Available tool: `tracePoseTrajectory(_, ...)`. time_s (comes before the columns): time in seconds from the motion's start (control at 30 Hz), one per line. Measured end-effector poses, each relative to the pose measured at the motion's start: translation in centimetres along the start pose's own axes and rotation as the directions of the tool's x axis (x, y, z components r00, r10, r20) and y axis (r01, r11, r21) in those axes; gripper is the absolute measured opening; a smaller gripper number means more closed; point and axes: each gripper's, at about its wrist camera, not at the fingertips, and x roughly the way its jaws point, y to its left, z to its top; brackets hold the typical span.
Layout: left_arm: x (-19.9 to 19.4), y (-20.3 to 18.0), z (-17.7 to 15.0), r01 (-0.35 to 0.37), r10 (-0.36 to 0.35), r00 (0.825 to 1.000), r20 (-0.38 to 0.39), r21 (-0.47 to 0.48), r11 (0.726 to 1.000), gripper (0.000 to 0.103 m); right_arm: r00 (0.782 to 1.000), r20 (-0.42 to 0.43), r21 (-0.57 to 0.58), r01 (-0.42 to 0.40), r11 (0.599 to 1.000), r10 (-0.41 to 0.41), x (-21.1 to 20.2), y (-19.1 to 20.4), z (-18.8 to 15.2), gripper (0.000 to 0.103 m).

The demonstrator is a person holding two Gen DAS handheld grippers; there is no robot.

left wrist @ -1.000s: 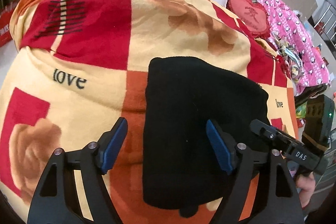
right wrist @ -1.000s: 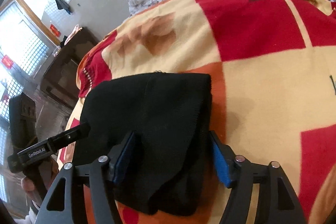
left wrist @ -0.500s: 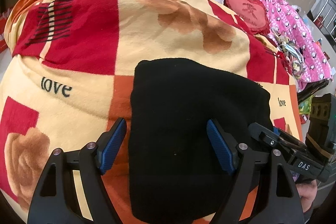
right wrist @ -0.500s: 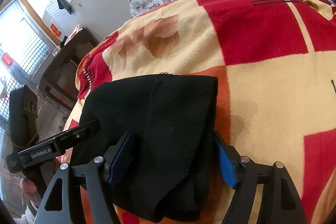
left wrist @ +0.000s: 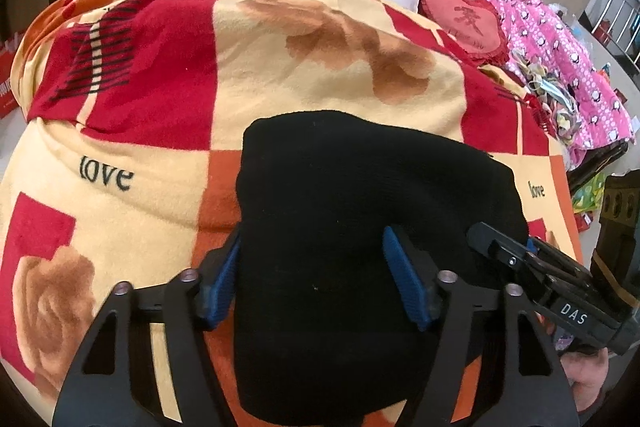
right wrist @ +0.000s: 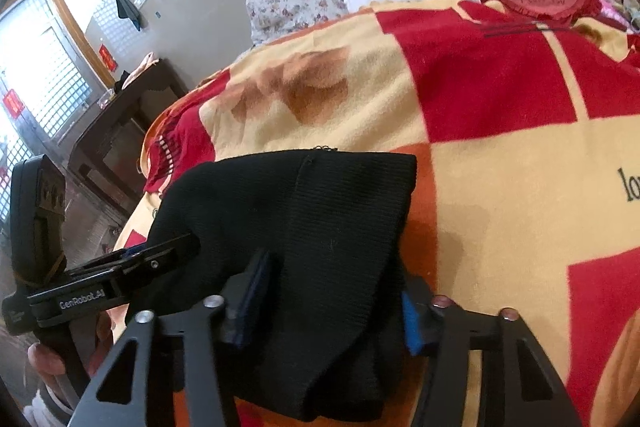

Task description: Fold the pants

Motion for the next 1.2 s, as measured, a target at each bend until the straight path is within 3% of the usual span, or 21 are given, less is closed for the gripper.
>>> tracePoseTrajectory(0.17,-2.1,-0.3,0.3,0.017,-0.017,1.000,0.022,0.011,1.000,0.049,0.999,0.040,-0.032,-0.011,0.999,0.012,-1.7,1.5,0.9,0.039)
tracePoseTrajectory(0.23,-3.0,-0.2,0.9,0.035,-0.035,0.999,0.025,0.015,0.999,0.048,0.998,0.051,-0.051,-0.017,0.999,0.020,-2.0,2.4,1.6,0.038)
tracePoseTrajectory(0.4,-4.3,0.3,2.7,-0.003,0.002,0.999,0.044,0.026,1.000,0.048,0.997,0.070,-0.090,-0.015,0.996,0.021,-1.5,4.8,3.4,0.038)
tracePoseTrajectory(0.7,-1.8,3.2,2.4,-0.019,0.017,0.998,-0.068,-0.024,1.000,0.048,1.000,-0.027,-0.044,-0.010,0.999,0.009,1.5,4.2,2.9,0.037)
tracePoseTrajectory(0.83,-0.4,3.6,2.4,-0.016,0.014,0.997,-0.078,-0.034,0.999,0.055,0.997,-0.066,-0.018,0.047,0.999,-0.048,3.4,2.8,2.7,0.041)
tracePoseTrajectory(0.97,0.3,4.2,2.5,-0.016,0.012,0.997,-0.075,-0.047,0.999,0.073,0.997,-0.043,-0.024,0.066,0.998,-0.067,2.8,2.8,2.7,0.044)
tracePoseTrajectory(1.1,-0.1,5.1,2.4,0.010,-0.019,0.996,-0.084,-0.105,0.994,0.074,0.990,0.044,-0.059,0.133,0.989,-0.131,0.0,3.8,2.9,0.044)
tracePoseTrajectory(1.2,-1.2,4.7,2.2,-0.026,0.020,0.998,-0.060,-0.087,0.996,0.073,0.991,0.090,-0.096,0.106,0.990,-0.098,-1.8,5.0,3.1,0.044)
